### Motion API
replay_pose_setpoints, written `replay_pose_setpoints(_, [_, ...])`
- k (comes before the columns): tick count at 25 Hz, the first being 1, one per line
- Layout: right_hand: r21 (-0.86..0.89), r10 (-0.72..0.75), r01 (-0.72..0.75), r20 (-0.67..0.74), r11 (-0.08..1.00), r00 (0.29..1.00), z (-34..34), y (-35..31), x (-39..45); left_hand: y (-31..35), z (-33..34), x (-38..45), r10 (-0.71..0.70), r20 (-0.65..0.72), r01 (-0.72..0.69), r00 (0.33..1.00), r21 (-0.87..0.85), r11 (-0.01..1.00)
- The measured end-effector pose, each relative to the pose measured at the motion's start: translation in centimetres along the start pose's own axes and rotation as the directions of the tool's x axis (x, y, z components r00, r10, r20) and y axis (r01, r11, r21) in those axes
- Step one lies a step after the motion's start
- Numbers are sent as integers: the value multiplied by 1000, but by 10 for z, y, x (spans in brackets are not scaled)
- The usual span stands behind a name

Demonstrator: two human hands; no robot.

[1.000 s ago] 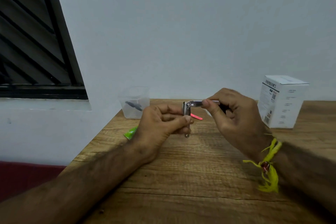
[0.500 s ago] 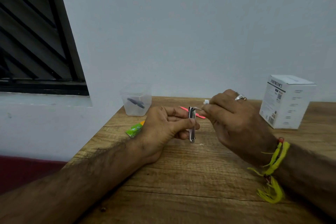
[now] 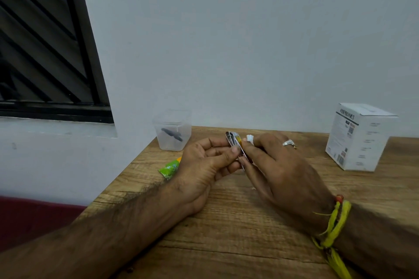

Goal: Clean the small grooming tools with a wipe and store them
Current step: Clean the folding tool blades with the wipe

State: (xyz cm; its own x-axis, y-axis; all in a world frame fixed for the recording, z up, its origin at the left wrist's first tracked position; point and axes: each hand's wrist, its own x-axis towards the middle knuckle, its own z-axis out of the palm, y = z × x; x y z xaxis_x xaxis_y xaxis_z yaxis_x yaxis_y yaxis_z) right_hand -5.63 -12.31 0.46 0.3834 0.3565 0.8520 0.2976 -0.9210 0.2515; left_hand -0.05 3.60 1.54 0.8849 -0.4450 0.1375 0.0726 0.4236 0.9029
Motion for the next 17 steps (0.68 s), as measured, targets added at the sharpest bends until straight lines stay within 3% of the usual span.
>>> replay_pose_setpoints(6, [73,-9,7,35,997,999,3,-3,-2,1,-7,3,11,18,-12,1000,31,999])
replay_pose_setpoints(11, [226,180,-171,-19,959,984,5,7,-3,-1,-7,10,91,-28,-81,995,243,967])
replay_pose_setpoints(14, [257,222,-217,10,942,975,9,9,-3,-3,-11,15,162,-89,-132,983,278,952])
replay_pose_setpoints(17, [291,228,-229,37,929,973,12,11,-5,-7,-9,15,188,-54,-159,981,340,927])
